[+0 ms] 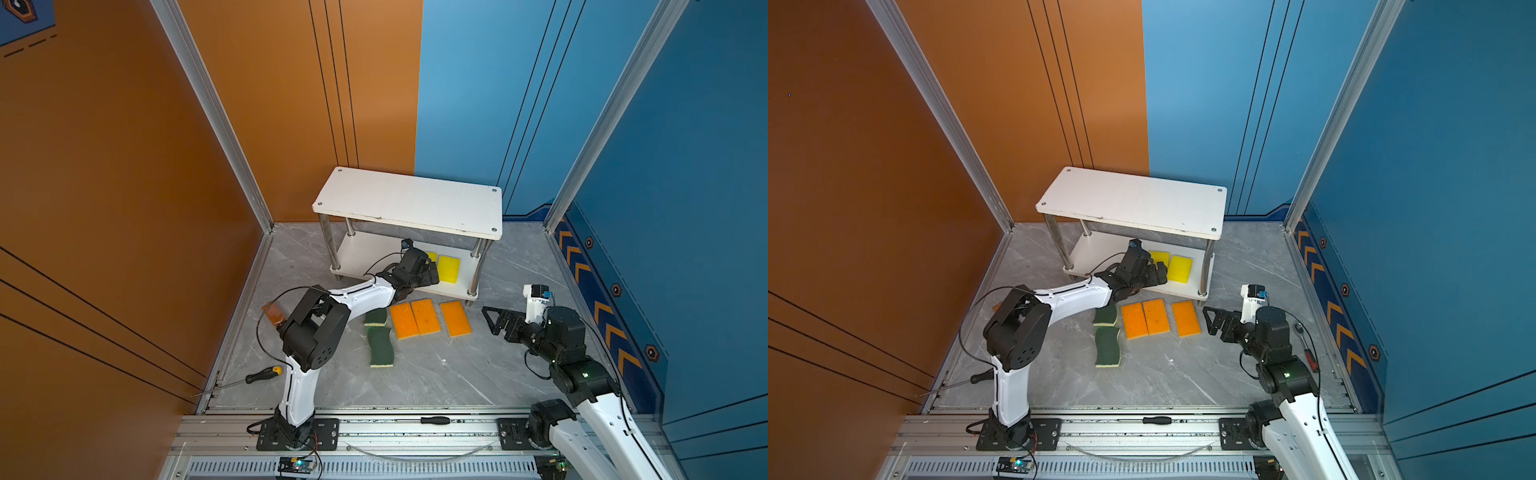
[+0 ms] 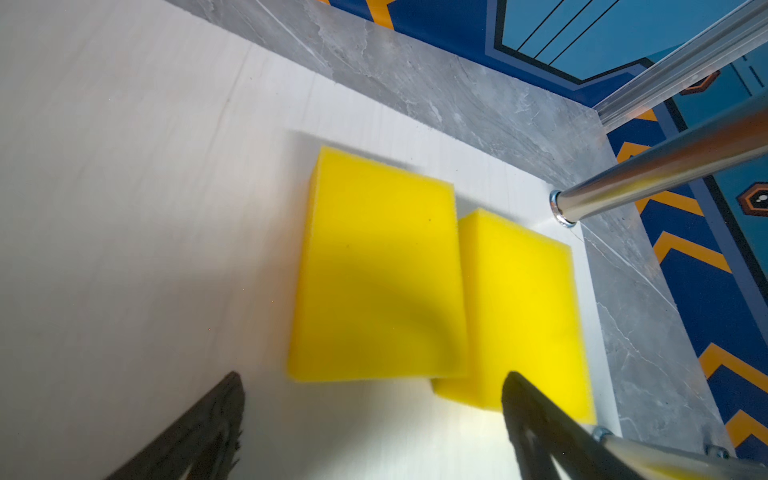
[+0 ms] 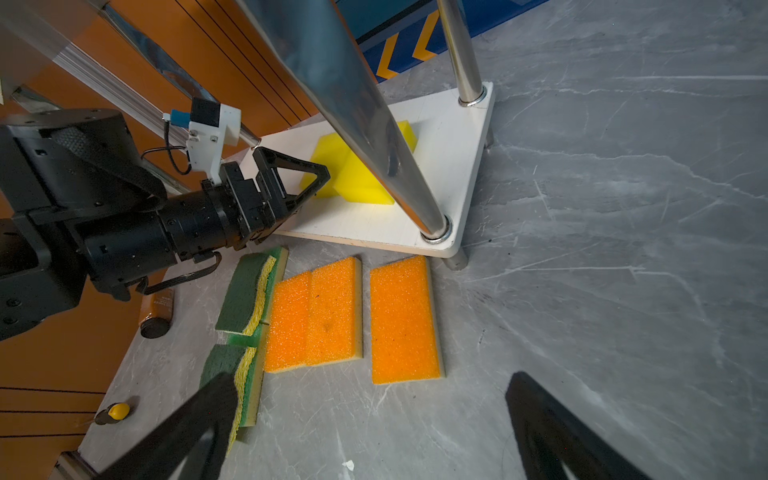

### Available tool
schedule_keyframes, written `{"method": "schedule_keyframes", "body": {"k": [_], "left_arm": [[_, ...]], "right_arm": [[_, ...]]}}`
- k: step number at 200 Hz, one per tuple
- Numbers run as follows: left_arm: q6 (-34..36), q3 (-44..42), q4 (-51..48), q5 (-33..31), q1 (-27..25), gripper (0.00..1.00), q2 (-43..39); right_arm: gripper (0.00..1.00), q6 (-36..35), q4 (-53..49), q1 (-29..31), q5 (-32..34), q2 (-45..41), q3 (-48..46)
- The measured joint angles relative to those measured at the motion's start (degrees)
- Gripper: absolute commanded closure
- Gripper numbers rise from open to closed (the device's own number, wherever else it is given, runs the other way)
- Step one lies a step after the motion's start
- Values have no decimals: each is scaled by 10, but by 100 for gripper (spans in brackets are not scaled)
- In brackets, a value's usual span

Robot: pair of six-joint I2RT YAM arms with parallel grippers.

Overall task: Place and organize the cleaning sponges onto the shelf
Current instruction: 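Withdraw the left gripper from the shelf toward the green sponges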

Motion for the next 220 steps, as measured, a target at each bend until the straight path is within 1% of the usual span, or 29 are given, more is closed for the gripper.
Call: {"method": "schedule_keyframes", "body": {"k": [34,61,101,135,155,178,198,220], "left_arm": [[7,-19,-27,-29,-1,2,-43],[24,-29,-50,-53,-6,3,-98],[33,-82,-78,-83,-21,2,-197],[27,-144,-129,-100,-33,2,-273],[15,-186,-165,-120,-55,2,-322],[-17,-238,-214,-146,-83,2,-383],[-50,-287,-237,-149,-97,2,-427],[-83,-327,-262,-156,-109,3,-457]], "right_arm": [[0,0,0,0,0,0,0],[0,0,0,0,0,0,0],[0,3,0,0,0,0,0],[0,15,0,0,-3,-2,0],[0,24,0,1,-7,-1,0],[0,30,0,10,-14,1,2],[0,34,0,27,-25,14,10],[0,35,0,54,-31,37,26]]}}
